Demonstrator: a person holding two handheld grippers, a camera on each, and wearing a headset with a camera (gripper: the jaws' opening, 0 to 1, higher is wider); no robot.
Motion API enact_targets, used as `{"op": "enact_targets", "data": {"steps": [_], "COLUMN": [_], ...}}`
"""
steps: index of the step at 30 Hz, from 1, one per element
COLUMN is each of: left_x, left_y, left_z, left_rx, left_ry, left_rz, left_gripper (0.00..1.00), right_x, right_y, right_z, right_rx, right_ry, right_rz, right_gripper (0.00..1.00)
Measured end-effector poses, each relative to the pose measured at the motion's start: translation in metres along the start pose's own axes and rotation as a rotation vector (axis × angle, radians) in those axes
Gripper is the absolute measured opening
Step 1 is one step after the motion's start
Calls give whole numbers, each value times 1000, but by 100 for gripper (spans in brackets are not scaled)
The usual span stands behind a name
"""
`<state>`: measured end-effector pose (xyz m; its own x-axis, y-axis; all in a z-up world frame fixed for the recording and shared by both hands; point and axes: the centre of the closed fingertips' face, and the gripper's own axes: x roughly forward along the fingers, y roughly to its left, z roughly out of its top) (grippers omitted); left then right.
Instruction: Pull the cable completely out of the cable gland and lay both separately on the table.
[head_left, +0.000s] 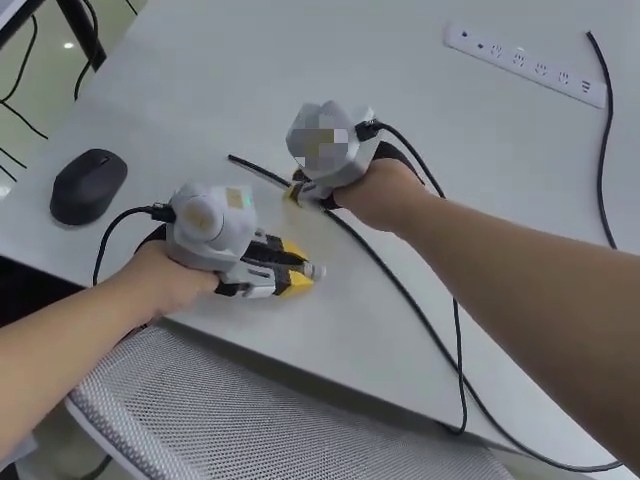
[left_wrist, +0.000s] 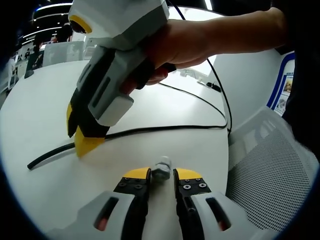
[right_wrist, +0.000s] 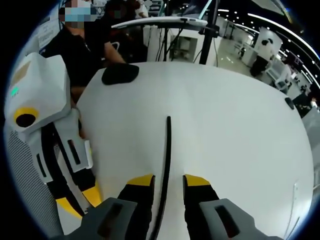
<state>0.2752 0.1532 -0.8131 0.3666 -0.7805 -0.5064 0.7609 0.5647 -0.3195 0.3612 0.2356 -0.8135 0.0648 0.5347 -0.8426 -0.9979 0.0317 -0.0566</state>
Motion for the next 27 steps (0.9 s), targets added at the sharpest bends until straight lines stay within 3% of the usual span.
{"op": "enact_targets", "data": {"steps": [7, 11, 17, 21, 27], "left_x": [0, -1, -4, -9, -20], "left_y": [2, 0, -2, -5, -13], "left_z": [3, 4, 12, 15, 21], "left_rx": [-11, -9, -32, -42, -45], "left_ry": [-7, -6, -27, -35, -43], "left_rz": [6, 5, 11, 17, 31], "left_gripper": [23, 25, 30, 33, 38], "right_x": [-19, -38, -67, -89, -120], "right_y": [-5, -10, -15, -15, -7], "right_z": [2, 4, -1, 3, 9], "right_rx": [27, 94, 108, 160, 179], "right_ry": [-30, -78, -107, -168, -231], "right_rz": [-34, -53, -97, -117, -138], "right_gripper": [27, 30, 34, 38, 46]}}
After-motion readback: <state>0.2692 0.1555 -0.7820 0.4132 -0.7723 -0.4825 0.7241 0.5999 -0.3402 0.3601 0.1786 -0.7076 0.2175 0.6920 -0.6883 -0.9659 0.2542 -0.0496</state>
